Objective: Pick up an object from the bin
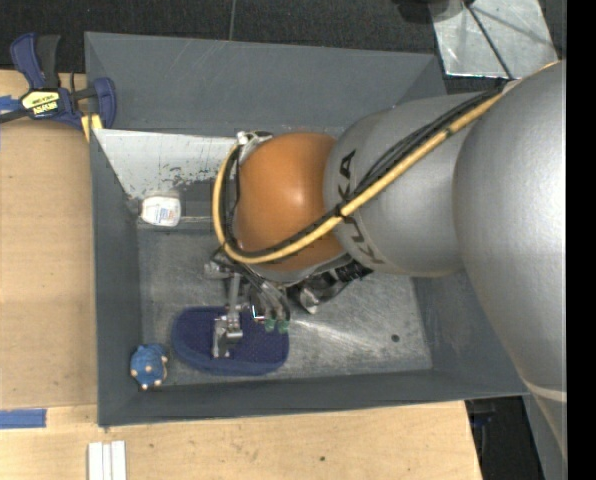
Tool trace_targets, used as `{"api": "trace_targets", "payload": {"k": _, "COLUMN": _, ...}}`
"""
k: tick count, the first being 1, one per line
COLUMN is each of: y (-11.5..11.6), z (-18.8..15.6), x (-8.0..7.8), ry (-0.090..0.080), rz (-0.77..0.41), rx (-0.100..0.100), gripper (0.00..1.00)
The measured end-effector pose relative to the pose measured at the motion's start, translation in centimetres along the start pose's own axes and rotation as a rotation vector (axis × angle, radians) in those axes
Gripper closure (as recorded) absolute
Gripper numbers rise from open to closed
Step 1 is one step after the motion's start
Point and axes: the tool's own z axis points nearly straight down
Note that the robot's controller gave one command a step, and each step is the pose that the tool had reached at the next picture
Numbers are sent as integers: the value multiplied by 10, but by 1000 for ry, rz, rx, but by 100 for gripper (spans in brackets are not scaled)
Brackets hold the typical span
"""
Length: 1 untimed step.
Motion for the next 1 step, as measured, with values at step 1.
{"api": "trace_targets", "payload": {"k": 1, "y": -3, "z": 57, "x": 21, "ry": -14, "rz": 89, "rx": -9, "gripper": 0}}
